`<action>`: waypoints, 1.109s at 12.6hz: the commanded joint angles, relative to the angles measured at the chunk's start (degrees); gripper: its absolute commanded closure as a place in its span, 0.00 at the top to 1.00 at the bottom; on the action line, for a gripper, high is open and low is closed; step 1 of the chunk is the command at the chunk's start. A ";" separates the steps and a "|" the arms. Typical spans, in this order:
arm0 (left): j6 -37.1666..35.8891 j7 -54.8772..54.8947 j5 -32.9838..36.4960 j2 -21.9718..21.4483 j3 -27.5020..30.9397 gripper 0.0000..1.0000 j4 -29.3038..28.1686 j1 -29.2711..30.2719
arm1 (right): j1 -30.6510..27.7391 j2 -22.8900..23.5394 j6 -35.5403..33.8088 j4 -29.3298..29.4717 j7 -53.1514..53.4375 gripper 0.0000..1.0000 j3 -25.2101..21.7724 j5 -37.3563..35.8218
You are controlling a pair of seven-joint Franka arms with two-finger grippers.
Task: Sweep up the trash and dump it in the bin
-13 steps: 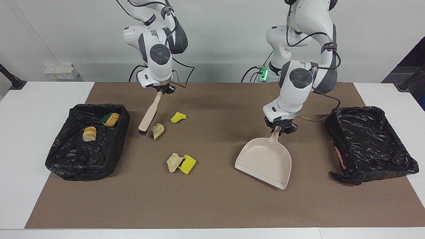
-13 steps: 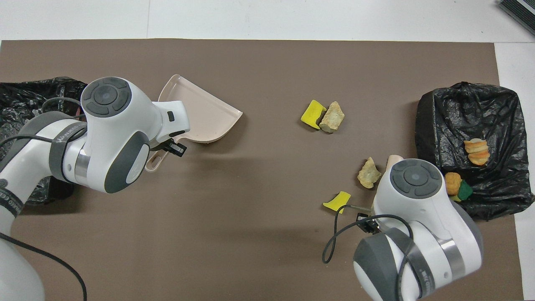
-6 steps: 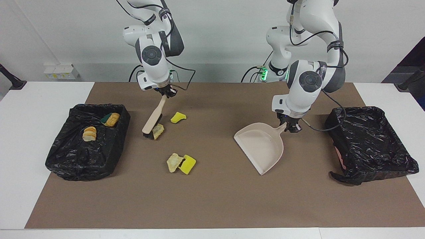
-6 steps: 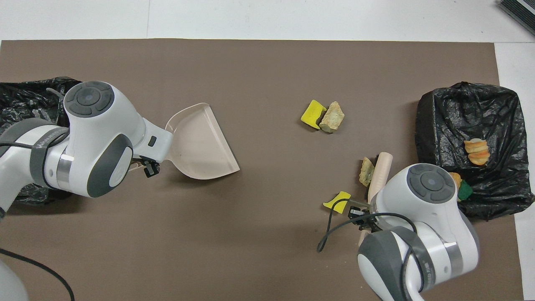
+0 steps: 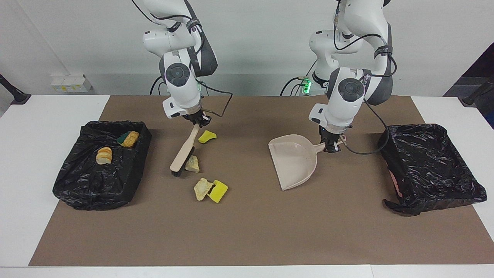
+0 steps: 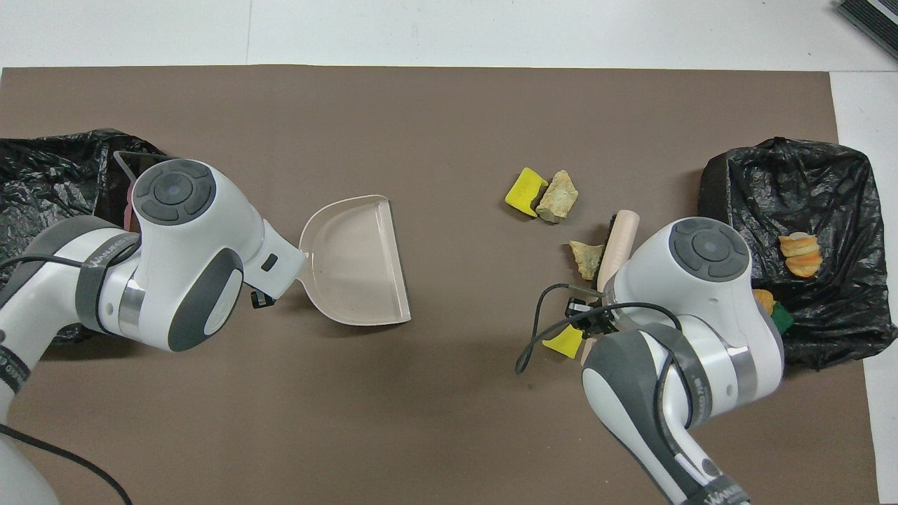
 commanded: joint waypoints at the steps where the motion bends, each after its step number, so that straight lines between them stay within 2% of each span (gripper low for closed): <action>1: 3.22 1.20 0.11 -4.27 0.64 0.00 -5.70 -1.16 | 1.21 3.56 -5.61 8.00 1.67 0.00 0.42 1.64; 4: 3.31 0.68 0.11 -4.63 0.64 0.00 -6.24 -2.65 | 2.97 1.73 -11.67 8.64 7.04 0.00 0.51 1.55; 7: 3.40 -4.32 0.11 -4.45 0.64 0.00 -6.24 -2.83 | 5.08 -1.26 -17.49 6.10 14.67 0.00 0.60 1.73; 9: 3.22 -4.42 0.11 -4.45 0.64 0.00 -6.24 -2.74 | 6.83 -4.07 -18.46 2.33 18.38 0.00 0.60 1.73; 14: 3.05 -4.77 0.11 -4.54 0.64 0.00 -6.32 -3.18 | 13.07 -9.79 -17.59 -5.33 33.56 0.00 0.60 8.40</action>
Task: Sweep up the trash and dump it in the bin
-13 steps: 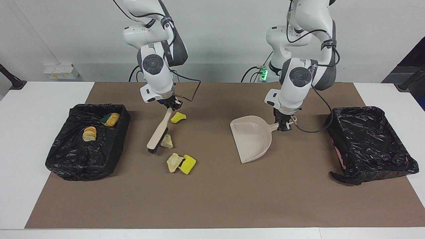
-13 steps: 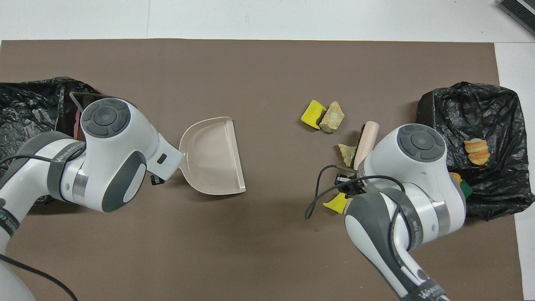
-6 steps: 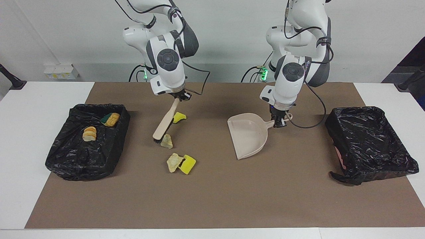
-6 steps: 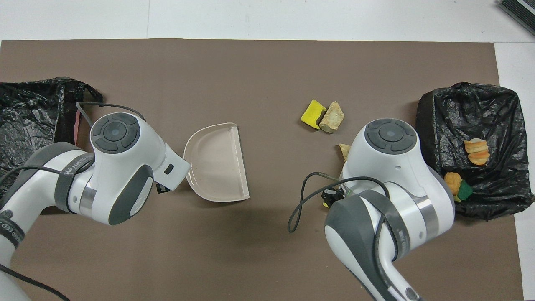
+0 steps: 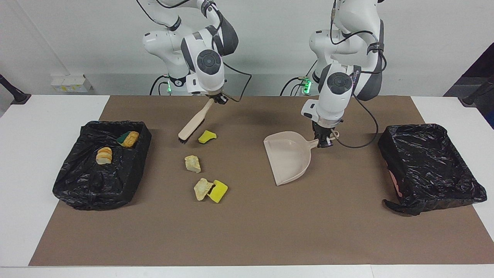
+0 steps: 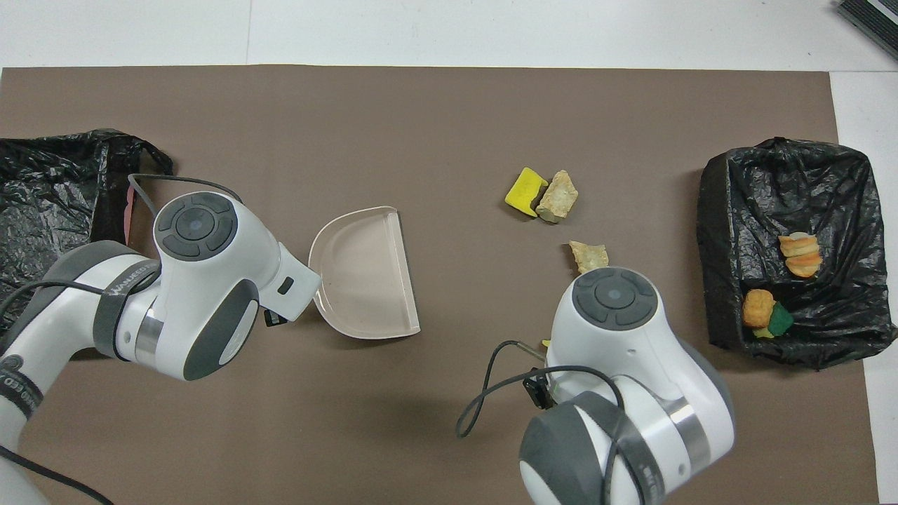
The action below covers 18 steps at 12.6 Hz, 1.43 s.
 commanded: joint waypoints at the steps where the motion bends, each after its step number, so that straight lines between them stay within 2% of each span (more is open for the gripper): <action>1: 1.08 -1.34 0.12 -1.48 0.59 0.00 -1.89 -1.42 | 3.98 -3.87 2.48 -5.94 7.12 0.00 0.00 3.81; 3: 0.99 -0.81 0.20 -1.83 0.59 0.00 -2.67 -2.03 | 5.14 -4.49 9.40 -9.63 8.37 0.00 0.00 4.00; 6: 1.43 0.77 0.20 -2.10 0.59 0.00 -3.90 -4.32 | 4.44 -1.77 15.30 -9.82 5.05 0.00 -0.09 4.00; 10: 1.78 0.51 0.20 -1.92 0.59 0.00 -3.82 -4.32 | 0.93 5.24 26.72 -7.90 -4.09 0.00 -0.35 2.77; 15: 1.78 0.51 0.20 -1.83 0.59 0.00 -3.64 -4.32 | -1.10 15.35 26.22 5.18 -7.18 0.00 -0.44 -2.59; 17: 1.78 0.51 0.20 -1.83 0.59 0.00 -3.64 -4.32 | -1.10 17.65 25.52 9.67 -9.55 0.00 -0.36 -4.00; 18: 1.78 0.51 0.20 -1.83 0.59 0.00 -3.64 -4.32 | -1.01 18.01 23.08 12.04 -10.17 0.00 -0.27 -4.78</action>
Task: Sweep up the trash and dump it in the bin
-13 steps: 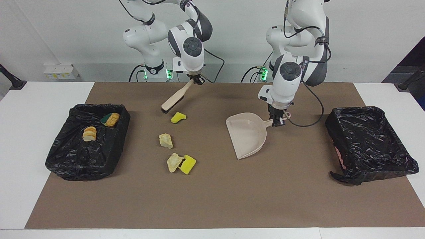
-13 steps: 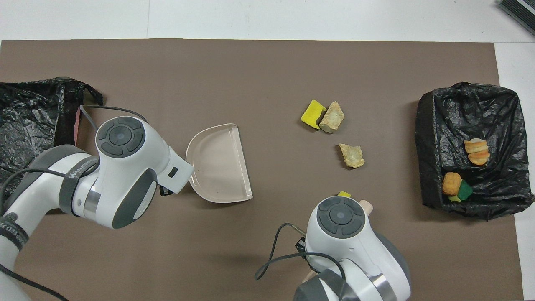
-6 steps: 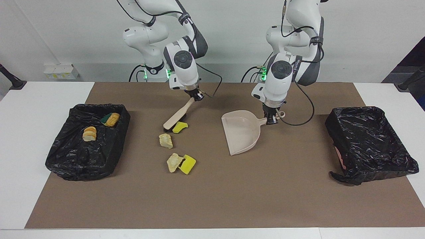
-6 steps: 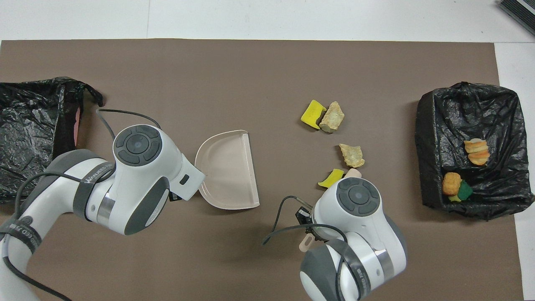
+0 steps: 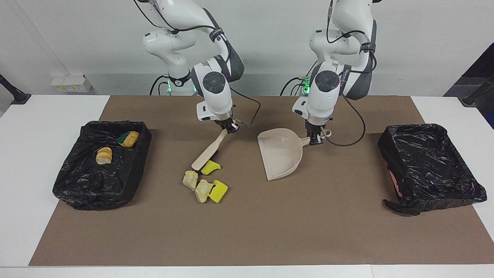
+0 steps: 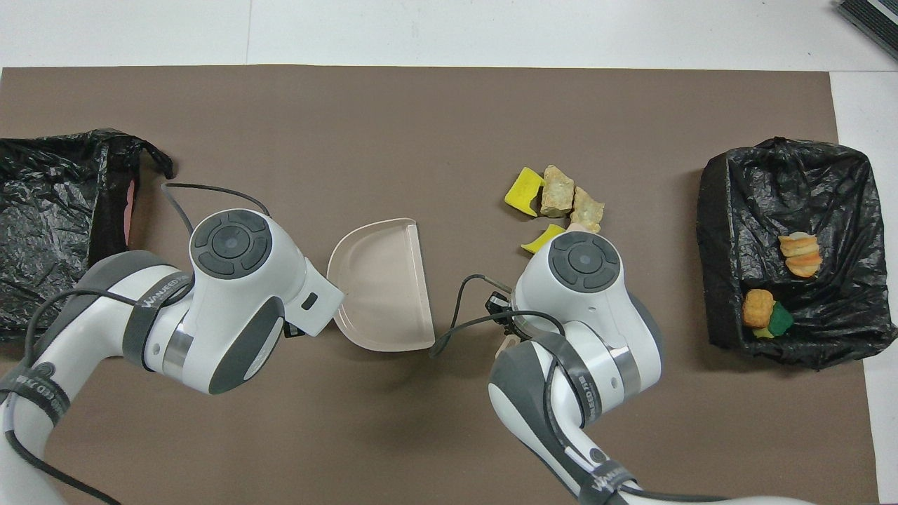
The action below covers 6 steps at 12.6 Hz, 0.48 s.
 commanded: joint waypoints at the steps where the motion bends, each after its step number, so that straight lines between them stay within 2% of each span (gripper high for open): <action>1: 1.19 0.49 0.20 -1.53 0.60 0.00 -2.35 -1.05 | -0.34 2.94 -6.42 8.12 -2.52 0.00 0.57 -1.99; 4: 1.19 0.49 0.20 -1.44 0.60 0.00 -2.35 -0.88 | -1.30 0.41 -13.55 9.90 -10.23 0.00 -0.05 -2.61; 6: 1.19 0.49 0.20 -1.44 0.60 0.00 -2.17 -0.88 | -3.93 -0.83 -14.80 9.64 -14.03 0.00 0.12 -5.67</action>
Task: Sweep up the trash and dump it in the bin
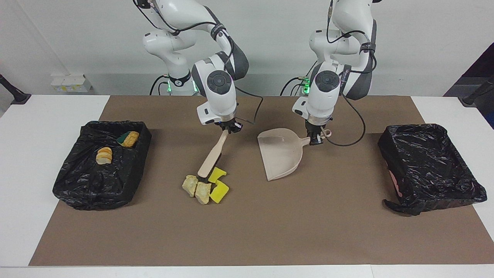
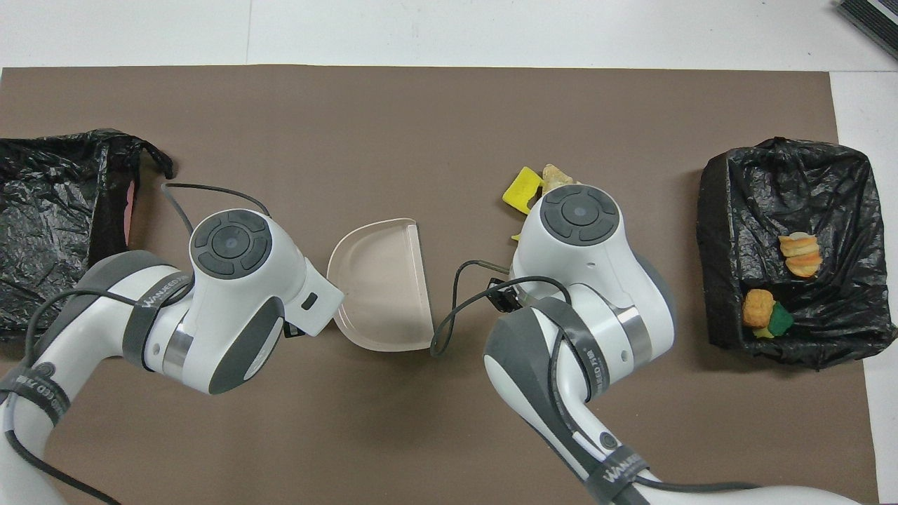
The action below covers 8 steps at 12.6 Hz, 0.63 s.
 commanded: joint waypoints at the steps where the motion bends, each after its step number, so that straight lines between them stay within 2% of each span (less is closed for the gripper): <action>1: 1.13 0.49 0.20 -1.44 0.66 0.00 -2.15 -0.79 | -3.31 -1.48 -1.74 -0.05 -6.53 0.00 0.38 -4.53; 4: 1.21 0.49 0.20 -1.35 0.57 0.00 -2.06 -0.79 | -5.32 -1.48 -2.00 -0.31 -15.22 0.00 0.47 -11.92; 8: 1.21 0.49 0.20 -1.26 0.66 0.00 -1.97 -0.52 | -7.62 -1.48 -1.56 -0.84 -26.31 0.00 0.64 -12.46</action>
